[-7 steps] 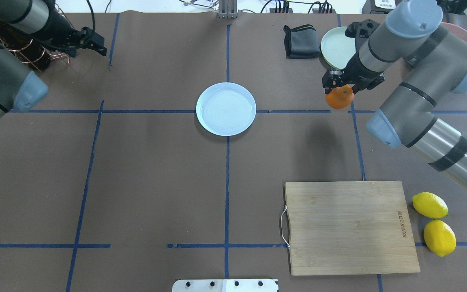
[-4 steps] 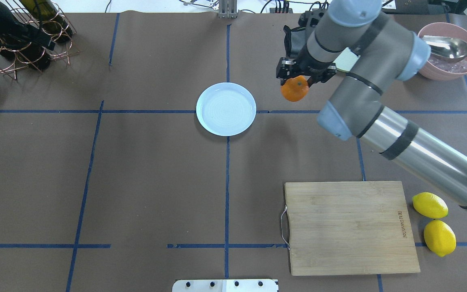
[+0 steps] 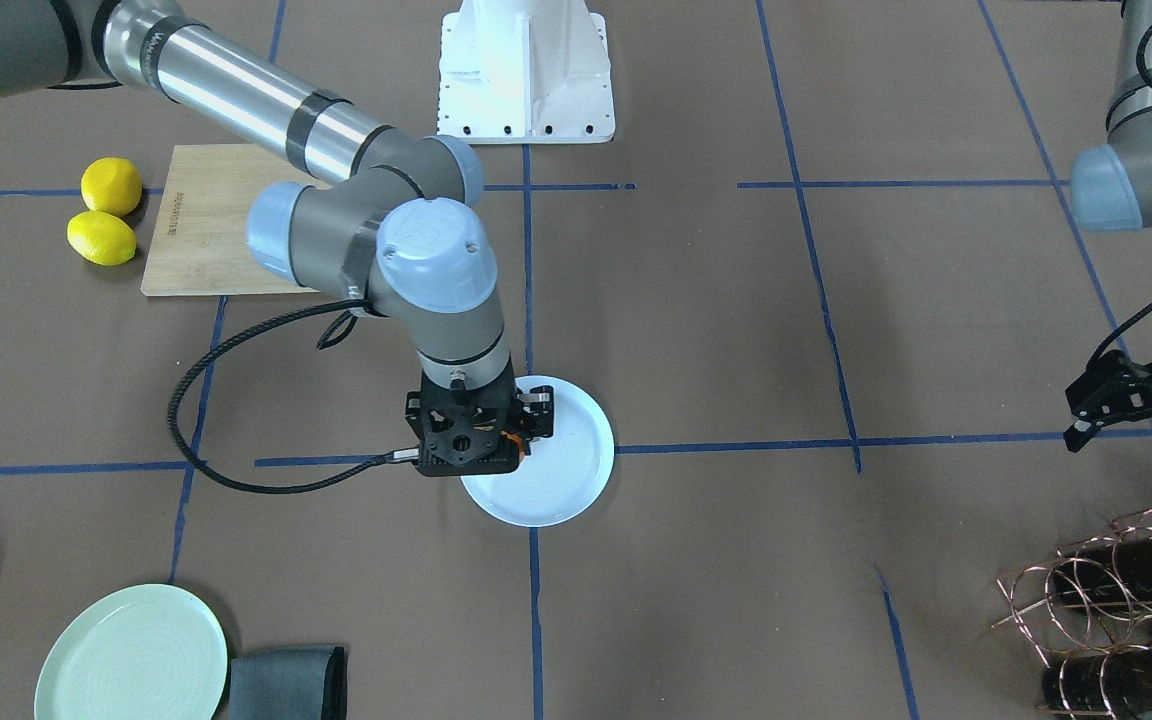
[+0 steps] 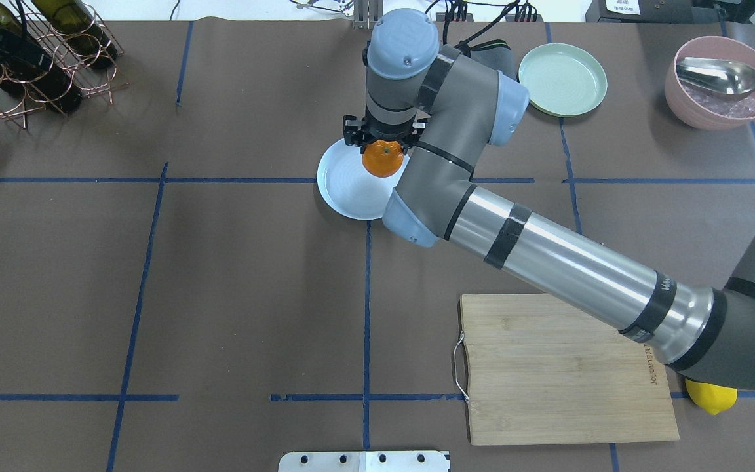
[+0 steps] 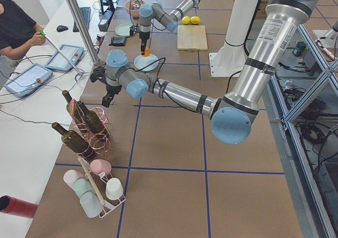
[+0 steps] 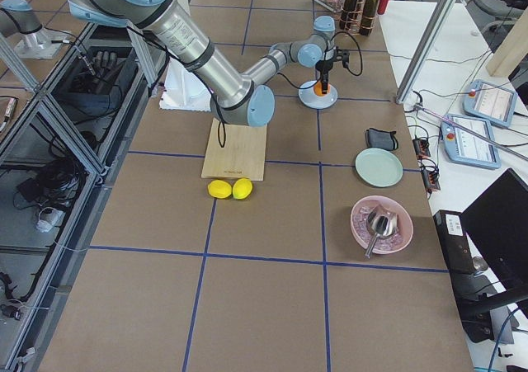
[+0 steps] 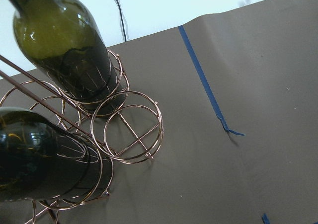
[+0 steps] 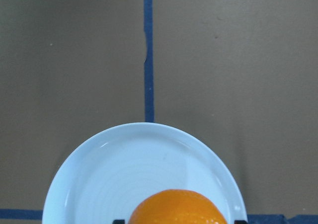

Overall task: Pick orange to plate
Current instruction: 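Carry the orange with the right gripper over the light blue plate, then lower the orange onto the plate and open the right gripper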

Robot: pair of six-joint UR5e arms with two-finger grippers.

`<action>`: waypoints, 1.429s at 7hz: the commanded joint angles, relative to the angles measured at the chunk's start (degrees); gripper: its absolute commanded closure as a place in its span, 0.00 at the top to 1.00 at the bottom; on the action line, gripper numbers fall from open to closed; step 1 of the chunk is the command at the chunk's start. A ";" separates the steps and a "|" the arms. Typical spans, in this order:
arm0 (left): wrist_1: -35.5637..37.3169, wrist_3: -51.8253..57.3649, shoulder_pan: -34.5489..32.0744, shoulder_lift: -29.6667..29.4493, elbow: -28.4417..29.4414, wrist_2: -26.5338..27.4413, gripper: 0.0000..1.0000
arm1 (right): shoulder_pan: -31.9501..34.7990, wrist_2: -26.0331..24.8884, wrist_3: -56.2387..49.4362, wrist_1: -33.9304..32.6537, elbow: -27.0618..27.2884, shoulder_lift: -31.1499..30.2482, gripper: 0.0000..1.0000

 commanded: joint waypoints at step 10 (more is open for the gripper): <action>13.20 21.18 -5.77 2.67 2.31 -0.41 1.00 | 22.38 11.32 -35.87 -21.43 15.53 -13.90 1.00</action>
